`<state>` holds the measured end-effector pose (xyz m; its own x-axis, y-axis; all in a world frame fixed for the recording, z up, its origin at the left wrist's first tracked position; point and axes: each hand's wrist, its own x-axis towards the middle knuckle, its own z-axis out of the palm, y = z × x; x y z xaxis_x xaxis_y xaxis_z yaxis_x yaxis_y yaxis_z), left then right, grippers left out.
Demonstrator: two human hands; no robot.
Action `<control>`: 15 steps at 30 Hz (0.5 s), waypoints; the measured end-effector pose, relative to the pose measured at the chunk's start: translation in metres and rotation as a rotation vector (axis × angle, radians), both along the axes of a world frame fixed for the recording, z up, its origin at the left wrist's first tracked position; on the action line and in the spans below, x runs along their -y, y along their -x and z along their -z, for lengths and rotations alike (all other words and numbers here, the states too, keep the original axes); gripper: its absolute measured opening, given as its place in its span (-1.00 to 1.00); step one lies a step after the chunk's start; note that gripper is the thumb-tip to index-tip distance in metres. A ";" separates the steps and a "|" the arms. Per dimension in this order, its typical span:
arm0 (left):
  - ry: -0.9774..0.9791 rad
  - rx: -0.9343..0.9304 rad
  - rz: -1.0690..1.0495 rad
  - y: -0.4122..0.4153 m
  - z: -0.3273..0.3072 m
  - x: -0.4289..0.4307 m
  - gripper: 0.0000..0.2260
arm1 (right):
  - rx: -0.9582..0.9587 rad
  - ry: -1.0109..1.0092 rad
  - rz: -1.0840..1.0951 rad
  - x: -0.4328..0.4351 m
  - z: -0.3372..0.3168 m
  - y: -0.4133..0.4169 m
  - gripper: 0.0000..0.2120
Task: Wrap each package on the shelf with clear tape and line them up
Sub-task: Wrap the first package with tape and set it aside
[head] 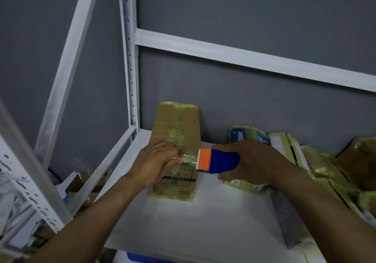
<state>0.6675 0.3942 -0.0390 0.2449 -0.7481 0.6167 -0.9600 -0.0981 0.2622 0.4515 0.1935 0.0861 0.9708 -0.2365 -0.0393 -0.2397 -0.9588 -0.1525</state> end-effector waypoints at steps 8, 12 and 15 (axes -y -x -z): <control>-0.145 0.161 0.025 -0.001 0.004 -0.014 -0.39 | -0.052 0.074 -0.007 -0.006 0.007 -0.001 -0.36; -0.090 0.091 0.073 0.007 -0.001 -0.008 -0.61 | -0.083 0.055 0.017 -0.005 0.009 -0.004 -0.31; -0.070 0.008 0.058 0.017 0.001 0.001 -0.70 | -0.078 0.057 0.010 -0.003 0.012 -0.003 -0.32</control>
